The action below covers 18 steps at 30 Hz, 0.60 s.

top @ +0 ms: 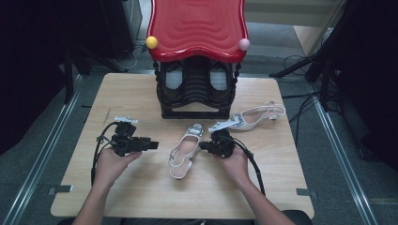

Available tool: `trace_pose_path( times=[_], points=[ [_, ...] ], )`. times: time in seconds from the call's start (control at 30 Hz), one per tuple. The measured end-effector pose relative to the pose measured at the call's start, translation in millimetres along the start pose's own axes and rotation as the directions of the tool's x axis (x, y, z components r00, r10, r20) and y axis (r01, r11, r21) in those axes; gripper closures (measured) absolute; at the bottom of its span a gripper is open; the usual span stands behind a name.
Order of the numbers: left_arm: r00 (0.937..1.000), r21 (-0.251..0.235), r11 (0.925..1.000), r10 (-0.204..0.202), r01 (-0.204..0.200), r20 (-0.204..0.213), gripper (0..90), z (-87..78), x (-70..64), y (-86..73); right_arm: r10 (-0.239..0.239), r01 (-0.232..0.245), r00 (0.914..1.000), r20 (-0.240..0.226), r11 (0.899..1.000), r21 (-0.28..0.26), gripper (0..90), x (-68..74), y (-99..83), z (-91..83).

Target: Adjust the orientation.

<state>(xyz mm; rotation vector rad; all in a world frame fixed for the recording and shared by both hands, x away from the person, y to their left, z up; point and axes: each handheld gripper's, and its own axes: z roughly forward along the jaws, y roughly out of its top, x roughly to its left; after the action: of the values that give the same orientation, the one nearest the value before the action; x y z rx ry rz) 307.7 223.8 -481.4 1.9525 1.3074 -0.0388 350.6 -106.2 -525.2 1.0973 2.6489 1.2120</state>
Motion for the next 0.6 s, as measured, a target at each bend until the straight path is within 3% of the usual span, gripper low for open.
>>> trace_pose_path(
  times=[0.33, 0.6],
  points=[
    [0.9994, -0.007, 0.9995, -0.031, 0.031, -0.015, 47.6, -6.8, 5.5, -11.3, 0.000, 0.000, 0.9999, -0.010, 1.000, 0.010, 90.0, -0.1, 9.6, 9.4],
    [0.9988, -0.018, 0.9989, -0.044, 0.044, -0.019, 47.5, -9.8, 9.1, -15.5, -0.030, 0.030, 0.9996, 0.001, 1.000, 0.006, 90.0, 4.2, 15.3, 17.3]
  ],
)
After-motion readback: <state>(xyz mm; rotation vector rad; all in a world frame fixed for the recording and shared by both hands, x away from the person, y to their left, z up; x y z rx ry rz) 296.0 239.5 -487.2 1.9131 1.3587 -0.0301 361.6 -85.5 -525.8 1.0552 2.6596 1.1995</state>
